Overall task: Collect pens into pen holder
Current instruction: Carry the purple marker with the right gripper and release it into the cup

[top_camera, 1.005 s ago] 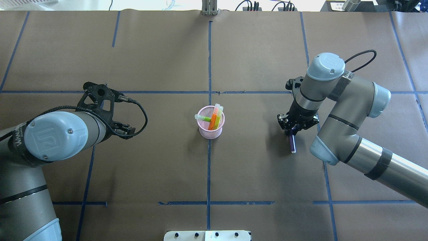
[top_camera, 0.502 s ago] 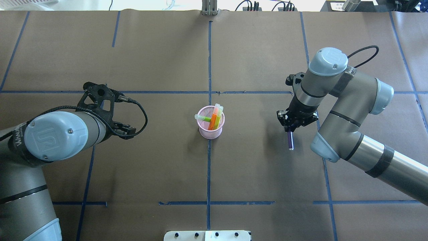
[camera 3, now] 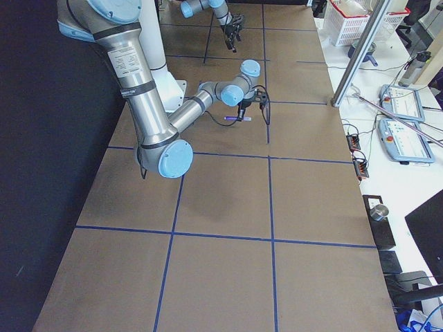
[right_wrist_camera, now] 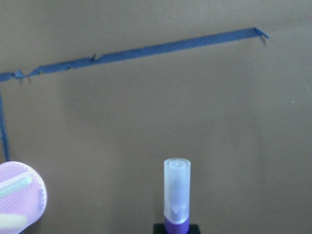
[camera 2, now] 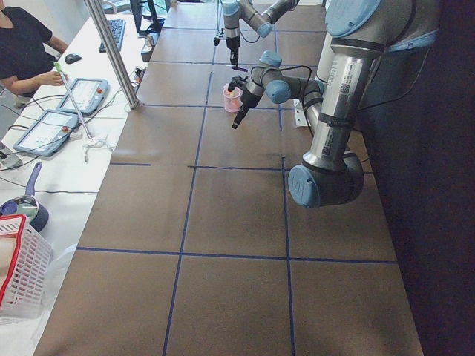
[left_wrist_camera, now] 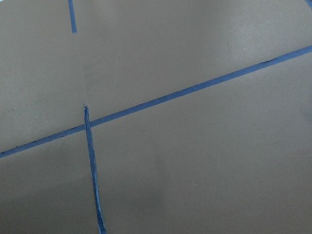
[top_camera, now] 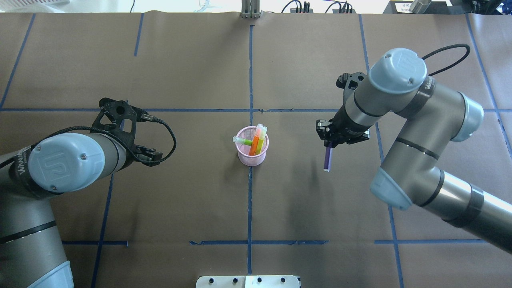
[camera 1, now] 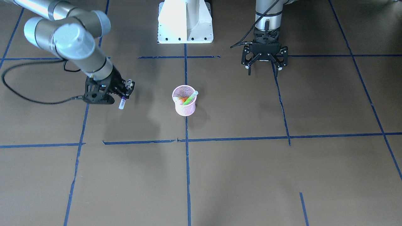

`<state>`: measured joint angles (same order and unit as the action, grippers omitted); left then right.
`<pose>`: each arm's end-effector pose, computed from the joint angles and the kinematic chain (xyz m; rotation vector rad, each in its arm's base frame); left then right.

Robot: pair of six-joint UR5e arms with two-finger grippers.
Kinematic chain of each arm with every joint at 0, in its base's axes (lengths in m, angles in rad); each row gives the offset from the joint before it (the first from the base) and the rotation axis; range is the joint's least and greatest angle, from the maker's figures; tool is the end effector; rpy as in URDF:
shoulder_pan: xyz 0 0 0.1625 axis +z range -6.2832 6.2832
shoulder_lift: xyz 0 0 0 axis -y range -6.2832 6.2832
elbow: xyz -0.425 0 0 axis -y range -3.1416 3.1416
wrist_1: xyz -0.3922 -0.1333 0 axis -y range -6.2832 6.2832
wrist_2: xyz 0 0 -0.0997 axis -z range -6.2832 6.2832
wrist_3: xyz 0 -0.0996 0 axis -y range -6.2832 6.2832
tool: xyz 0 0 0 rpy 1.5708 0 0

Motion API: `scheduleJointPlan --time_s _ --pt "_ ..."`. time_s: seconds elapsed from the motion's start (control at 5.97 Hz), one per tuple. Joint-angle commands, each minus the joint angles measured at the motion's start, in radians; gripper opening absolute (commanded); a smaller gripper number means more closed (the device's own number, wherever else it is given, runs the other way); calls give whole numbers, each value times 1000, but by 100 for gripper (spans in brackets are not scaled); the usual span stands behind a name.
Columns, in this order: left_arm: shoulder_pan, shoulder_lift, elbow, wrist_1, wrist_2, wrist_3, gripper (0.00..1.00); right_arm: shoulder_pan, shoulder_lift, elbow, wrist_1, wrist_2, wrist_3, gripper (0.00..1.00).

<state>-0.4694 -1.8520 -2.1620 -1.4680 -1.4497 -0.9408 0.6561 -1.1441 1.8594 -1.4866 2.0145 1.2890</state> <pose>0.3896 -0.3605 0.2721 0.4999 0.5955 0.1058 -0.4249 -0.4414 0.2834 -0.0191 -0.8908 0.1719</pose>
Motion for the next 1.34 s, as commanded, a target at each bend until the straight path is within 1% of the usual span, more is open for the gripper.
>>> scheduleJointPlan --time_s 0.0,0.17,0.33,0.5,0.67,0.84,1.0,1.17 --pt "0 0 -2 0 0 -3 100 -191 56 125 2 -411 208 0" --pt "0 3 -2 0 0 -4 100 -228 96 135 3 -512 328 0" --pt "0 4 -2 0 -1 -4 100 -265 140 136 8 -668 357 0" --pt "0 4 -1 -2 -1 -6 100 -300 150 135 6 -769 368 0" --pt "2 4 -2 -2 -3 -7 100 -403 141 118 8 -1038 368 0" --pt "2 2 -2 -2 -3 -7 100 -456 138 100 8 -1157 368 0" --pt "2 4 -2 -2 -3 -7 100 -478 151 34 6 -1259 368 0" --pt "2 0 -2 -2 -3 -9 100 -484 153 -4 8 -1327 365 0"
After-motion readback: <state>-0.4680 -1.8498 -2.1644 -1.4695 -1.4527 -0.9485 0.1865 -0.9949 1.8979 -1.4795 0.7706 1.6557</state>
